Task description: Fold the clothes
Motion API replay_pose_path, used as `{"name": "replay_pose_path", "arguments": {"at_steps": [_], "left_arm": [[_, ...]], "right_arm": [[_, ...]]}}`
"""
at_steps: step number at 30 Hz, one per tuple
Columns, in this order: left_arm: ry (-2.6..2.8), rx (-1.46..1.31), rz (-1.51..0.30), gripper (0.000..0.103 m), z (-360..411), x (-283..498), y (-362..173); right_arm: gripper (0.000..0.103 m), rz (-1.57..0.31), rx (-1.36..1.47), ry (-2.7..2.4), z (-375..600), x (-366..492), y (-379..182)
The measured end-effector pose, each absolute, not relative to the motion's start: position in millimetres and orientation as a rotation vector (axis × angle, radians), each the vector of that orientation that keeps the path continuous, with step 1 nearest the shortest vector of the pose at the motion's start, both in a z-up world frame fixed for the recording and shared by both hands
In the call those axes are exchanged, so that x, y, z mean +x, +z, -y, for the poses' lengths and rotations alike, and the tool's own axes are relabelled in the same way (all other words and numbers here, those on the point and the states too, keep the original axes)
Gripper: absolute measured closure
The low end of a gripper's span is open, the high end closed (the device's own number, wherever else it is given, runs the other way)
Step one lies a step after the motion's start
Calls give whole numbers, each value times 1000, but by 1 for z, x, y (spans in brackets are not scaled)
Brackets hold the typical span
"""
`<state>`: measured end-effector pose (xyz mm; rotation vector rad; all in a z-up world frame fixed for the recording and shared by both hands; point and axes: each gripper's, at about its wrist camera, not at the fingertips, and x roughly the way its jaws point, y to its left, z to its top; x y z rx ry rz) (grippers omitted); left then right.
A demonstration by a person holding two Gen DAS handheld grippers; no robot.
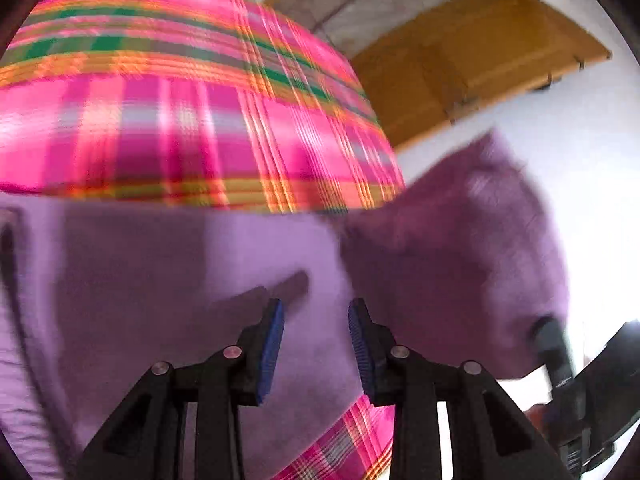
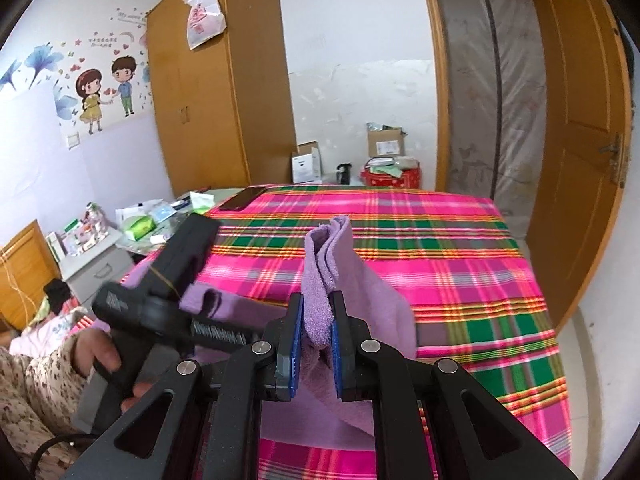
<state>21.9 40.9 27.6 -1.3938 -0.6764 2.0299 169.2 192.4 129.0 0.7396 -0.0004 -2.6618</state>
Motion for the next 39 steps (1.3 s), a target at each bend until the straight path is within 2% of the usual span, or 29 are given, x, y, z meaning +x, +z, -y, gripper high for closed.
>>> {"name": "replay_pose_path", "arguments": {"at_steps": [4, 9, 28, 39], "left_arm": [[2065, -1313, 779, 69, -14, 31, 48], [2143, -1266, 774, 69, 17, 41, 64], [2136, -1383, 773, 69, 35, 35, 25], [2174, -1370, 779, 69, 42, 38, 29]], "right_arm": [[90, -4, 775, -2624, -178, 165, 116], [90, -24, 824, -2571, -157, 160, 98], [90, -56, 997, -2467, -119, 141, 34], [88, -21, 1050, -2396, -120, 140, 18]]}}
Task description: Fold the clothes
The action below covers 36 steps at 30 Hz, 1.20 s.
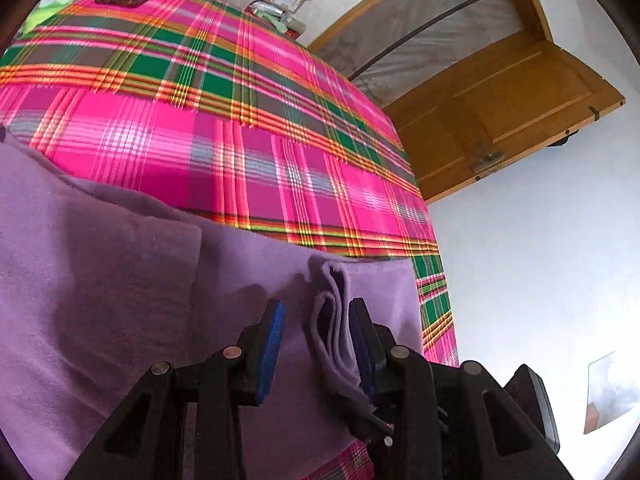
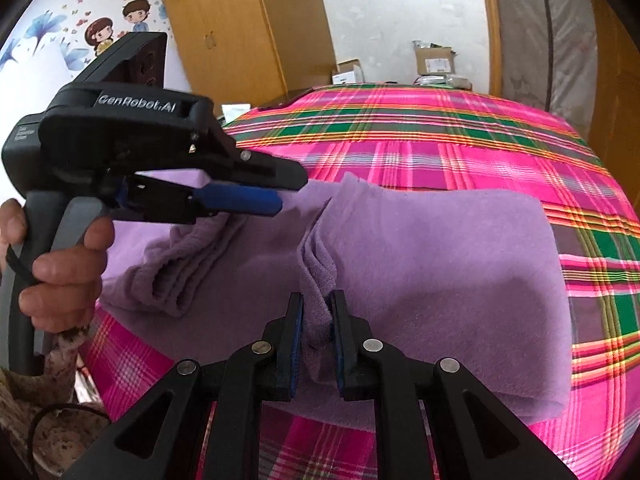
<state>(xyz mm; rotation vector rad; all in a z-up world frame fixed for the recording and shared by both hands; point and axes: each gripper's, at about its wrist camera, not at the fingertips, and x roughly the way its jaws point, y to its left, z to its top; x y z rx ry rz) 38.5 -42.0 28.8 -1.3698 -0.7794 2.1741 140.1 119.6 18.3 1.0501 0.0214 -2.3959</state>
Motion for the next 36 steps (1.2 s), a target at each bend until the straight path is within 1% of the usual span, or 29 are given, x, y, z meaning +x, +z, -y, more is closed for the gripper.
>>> {"name": "replay_pose_path", "arguments": {"at_steps": [4, 11, 13, 16, 19, 23, 29, 34, 36], "left_arm": [[2168, -1376, 783, 69, 41, 36, 28], [2183, -1373, 770, 69, 41, 37, 31], [2195, -1365, 770, 69, 43, 39, 33], [2214, -1358, 768, 69, 46, 41, 35], [2219, -1366, 760, 69, 49, 43, 35], [2221, -1372, 757, 69, 52, 45, 35], [2220, -1371, 759, 69, 54, 46, 36], [2213, -1370, 757, 69, 52, 48, 36], [2215, -1369, 758, 69, 54, 49, 36]], "right_arm": [[85, 0, 1052, -2358, -121, 142, 19], [83, -18, 1020, -2305, -117, 146, 28], [82, 0, 990, -2316, -120, 145, 35], [81, 111, 973, -2334, -130, 132, 42], [81, 145, 1013, -2380, -129, 115, 38], [80, 137, 1071, -2378, -121, 105, 29], [80, 59, 1081, -2332, -100, 123, 20], [79, 26, 1088, -2328, -96, 126, 22], [79, 24, 1053, -2345, -100, 124, 32]]}}
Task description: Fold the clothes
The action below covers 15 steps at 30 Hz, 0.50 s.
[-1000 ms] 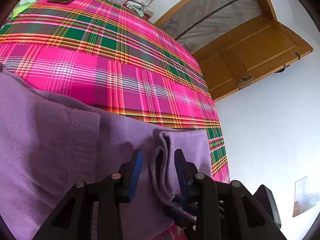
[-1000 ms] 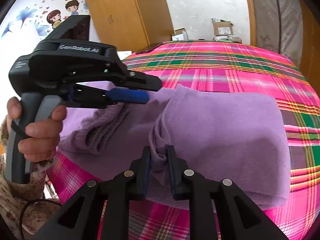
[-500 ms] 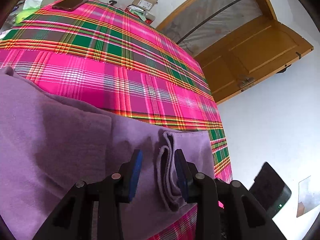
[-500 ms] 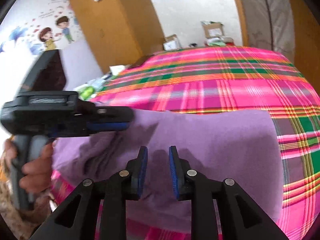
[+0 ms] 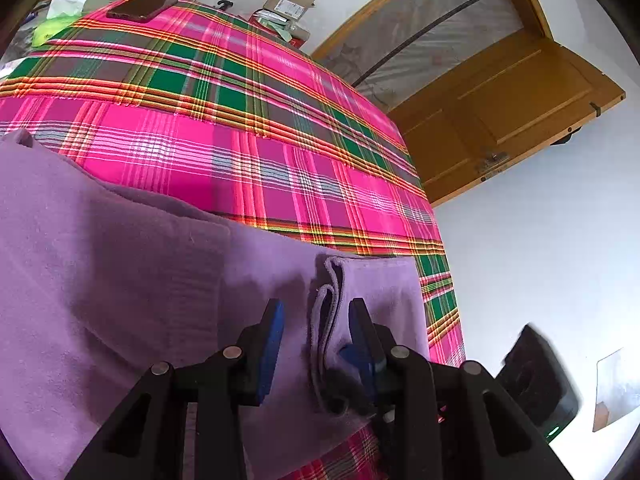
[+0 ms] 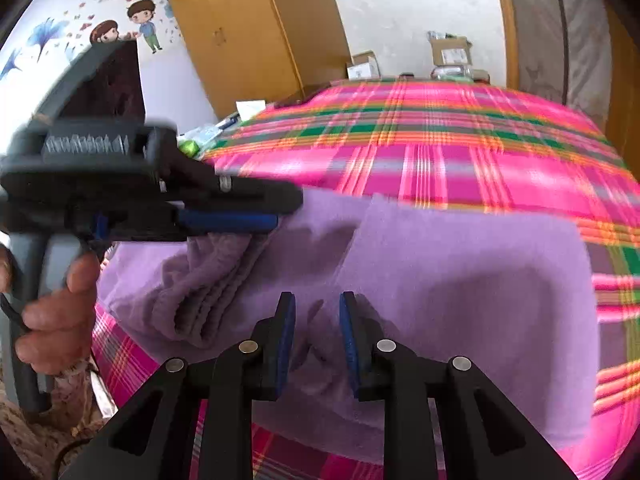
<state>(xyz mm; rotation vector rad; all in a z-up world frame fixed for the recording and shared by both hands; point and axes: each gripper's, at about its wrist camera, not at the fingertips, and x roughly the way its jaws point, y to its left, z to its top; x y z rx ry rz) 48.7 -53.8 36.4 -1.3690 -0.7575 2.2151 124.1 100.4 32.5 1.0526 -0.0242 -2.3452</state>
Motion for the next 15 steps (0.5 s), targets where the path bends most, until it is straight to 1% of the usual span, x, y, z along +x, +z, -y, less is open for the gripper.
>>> {"name": "replay_pose_path", "arguments": {"at_steps": [3, 7, 9, 12, 15], "left_arm": [[2218, -1368, 775, 69, 57, 48, 36], [2224, -1365, 778, 69, 59, 47, 37], [2225, -1366, 779, 69, 60, 47, 37], [2226, -1371, 777, 69, 61, 47, 36], [2225, -1379, 780, 69, 63, 46, 35]], "right_arm": [[79, 49, 1010, -2401, -110, 117, 46], [79, 98, 1087, -2467, -115, 93, 42], [79, 81, 1154, -2487, -109, 83, 35], [79, 91, 1159, -2471, -103, 75, 30], [79, 53, 1159, -2477, -95, 72, 28]]}}
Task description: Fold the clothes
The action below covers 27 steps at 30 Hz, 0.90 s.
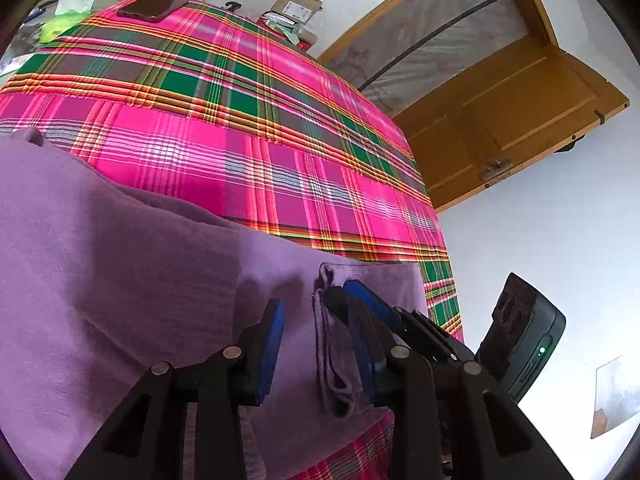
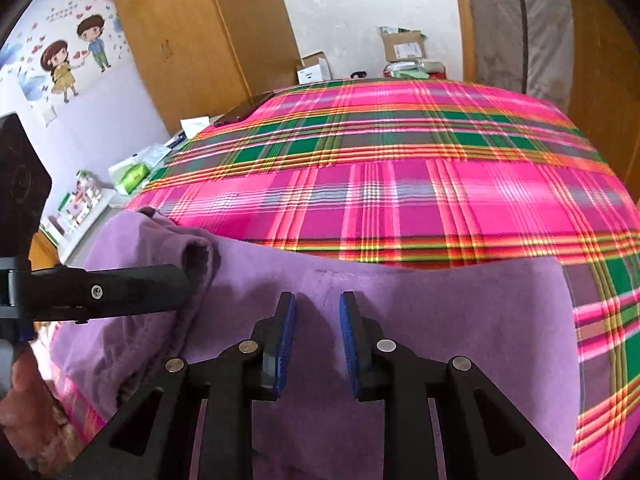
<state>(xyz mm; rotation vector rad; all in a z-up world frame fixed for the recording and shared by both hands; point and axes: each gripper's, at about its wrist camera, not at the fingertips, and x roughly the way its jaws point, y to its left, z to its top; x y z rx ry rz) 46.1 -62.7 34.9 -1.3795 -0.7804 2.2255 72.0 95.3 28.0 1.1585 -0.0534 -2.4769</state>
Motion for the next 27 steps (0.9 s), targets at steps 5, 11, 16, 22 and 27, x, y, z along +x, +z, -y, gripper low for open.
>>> {"name": "replay_pose_path", "arguments": {"at_steps": [5, 11, 16, 22, 27], "left_arm": [[2225, -1384, 779, 69, 63, 46, 34], [2226, -1369, 779, 69, 64, 49, 37], [2238, -1372, 759, 69, 65, 53, 39], [2268, -1447, 626, 69, 61, 61, 37], [2284, -1462, 600, 69, 64, 68, 34]], "right_arm": [[78, 14, 1160, -2462, -91, 73, 27], [78, 75, 1128, -2462, -107, 97, 33], [78, 1, 1113, -2477, -104, 126, 30], [78, 18, 1141, -2482, -102, 132, 27], [78, 20, 1098, -2502, -102, 145, 33]]}}
